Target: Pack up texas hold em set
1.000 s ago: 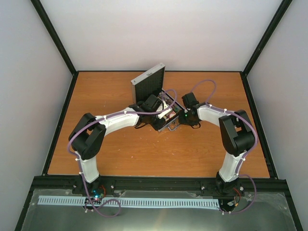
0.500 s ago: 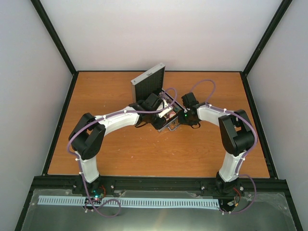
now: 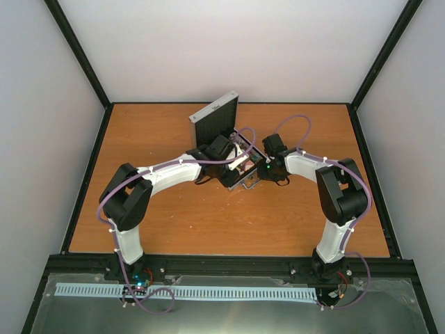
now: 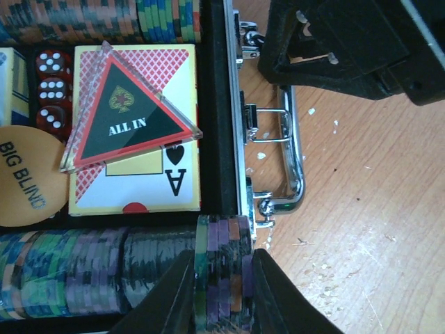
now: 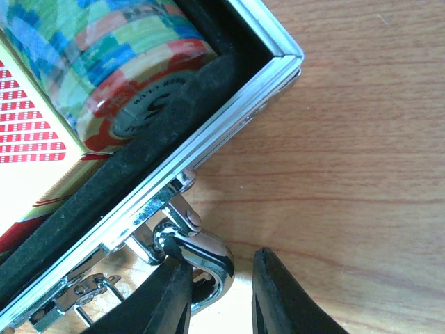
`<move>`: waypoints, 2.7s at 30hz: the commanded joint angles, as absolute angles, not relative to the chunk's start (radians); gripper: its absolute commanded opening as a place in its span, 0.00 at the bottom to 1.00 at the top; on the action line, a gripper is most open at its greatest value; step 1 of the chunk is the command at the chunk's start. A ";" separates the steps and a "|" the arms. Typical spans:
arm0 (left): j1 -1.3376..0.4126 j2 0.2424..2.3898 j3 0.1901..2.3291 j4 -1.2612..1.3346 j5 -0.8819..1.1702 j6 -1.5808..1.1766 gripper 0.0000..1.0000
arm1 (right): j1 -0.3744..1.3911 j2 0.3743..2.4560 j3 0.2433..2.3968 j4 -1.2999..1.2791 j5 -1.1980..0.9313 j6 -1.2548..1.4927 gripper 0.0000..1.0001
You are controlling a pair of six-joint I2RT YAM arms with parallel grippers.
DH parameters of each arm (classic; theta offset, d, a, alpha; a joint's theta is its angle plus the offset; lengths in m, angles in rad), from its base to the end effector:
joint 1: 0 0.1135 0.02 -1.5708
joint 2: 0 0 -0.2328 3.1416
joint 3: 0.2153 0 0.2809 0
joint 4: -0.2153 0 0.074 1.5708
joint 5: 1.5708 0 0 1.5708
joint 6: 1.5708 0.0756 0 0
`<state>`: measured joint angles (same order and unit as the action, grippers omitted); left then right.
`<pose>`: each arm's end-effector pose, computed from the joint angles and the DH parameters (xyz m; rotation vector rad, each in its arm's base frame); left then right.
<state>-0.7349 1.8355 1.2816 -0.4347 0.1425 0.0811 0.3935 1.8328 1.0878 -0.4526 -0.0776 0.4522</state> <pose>0.3101 -0.2947 0.1206 1.0837 2.3669 -0.4263 0.3461 0.1500 0.0573 0.0620 2.8150 0.3178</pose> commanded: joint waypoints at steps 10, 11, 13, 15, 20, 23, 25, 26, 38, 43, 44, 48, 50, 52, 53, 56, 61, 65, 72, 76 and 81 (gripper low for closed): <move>-0.722 1.869 1.280 -0.436 0.136 0.105 0.01 | 0.384 1.881 1.073 -0.485 -0.024 0.446 0.26; -0.718 1.872 1.279 -0.436 0.126 0.106 0.01 | 0.385 1.879 1.073 -0.486 -0.022 0.446 0.26; -0.712 1.874 1.279 -0.434 0.097 0.107 0.01 | 0.385 1.877 1.070 -0.486 -0.021 0.446 0.26; -0.710 1.871 1.277 -0.428 0.068 0.111 0.01 | 0.385 1.877 1.068 -0.486 -0.020 0.446 0.26; -0.708 1.863 1.265 -0.421 0.014 0.120 0.01 | 0.384 1.880 1.060 -0.483 -0.016 0.446 0.26; -0.706 1.861 1.246 -0.416 -0.011 0.131 0.01 | 0.384 1.882 1.060 -0.482 -0.015 0.444 0.25; -0.704 1.861 1.235 -0.413 -0.016 0.132 0.01 | 0.385 1.883 1.060 -0.483 -0.013 0.442 0.25; -0.704 1.861 1.231 -0.413 -0.013 0.131 0.01 | 0.385 1.884 1.061 -0.483 -0.013 0.443 0.25; -0.716 1.915 1.177 -0.404 -0.052 0.125 0.01 | 0.385 1.884 1.059 -0.481 -0.008 0.438 0.25; -0.723 1.920 1.196 -0.433 -0.057 0.113 0.09 | 0.384 1.880 1.068 -0.484 -0.009 0.436 0.25; -0.723 1.917 1.207 -0.443 -0.047 0.108 0.12 | 0.383 1.881 1.070 -0.485 -0.009 0.434 0.25; -0.723 1.900 1.270 -0.492 -0.021 0.082 0.31 | 0.382 1.868 1.075 -0.485 -0.002 0.430 0.25; -0.724 1.887 1.307 -0.515 -0.001 0.065 0.42 | 0.381 1.864 1.074 -0.486 -0.003 0.430 0.26; -0.724 1.869 1.339 -0.530 0.023 0.048 0.50 | 0.380 1.863 1.073 -0.486 -0.005 0.429 0.26; -0.724 1.863 1.355 -0.536 0.030 0.038 0.53 | 0.379 1.862 1.073 -0.486 -0.006 0.429 0.25; -0.724 1.840 1.394 -0.553 0.057 0.009 0.59 | 0.379 1.858 1.071 -0.485 -0.007 0.429 0.26; -0.724 1.823 1.423 -0.545 0.134 -0.045 0.48 | 0.377 1.852 1.061 -0.480 -0.010 0.428 0.26; -0.724 1.835 1.404 -0.535 0.142 -0.056 0.22 | 0.377 1.842 1.049 -0.475 -0.011 0.431 0.26; -0.724 1.863 1.351 -0.500 0.172 -0.060 0.03 | 0.377 1.835 1.034 -0.470 -0.012 0.435 0.26; -0.724 1.873 1.305 -0.479 0.171 -0.071 0.01 | 0.377 1.833 1.028 -0.465 -0.013 0.437 0.26; -0.724 1.889 1.244 -0.453 0.148 -0.062 0.01 | 0.377 1.835 1.024 -0.463 -0.015 0.438 0.26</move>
<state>-0.7292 1.8572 1.2945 -0.4587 0.1612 -0.0559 0.3931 1.8202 1.0611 -0.4175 -0.0761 0.4370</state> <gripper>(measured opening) 0.009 0.256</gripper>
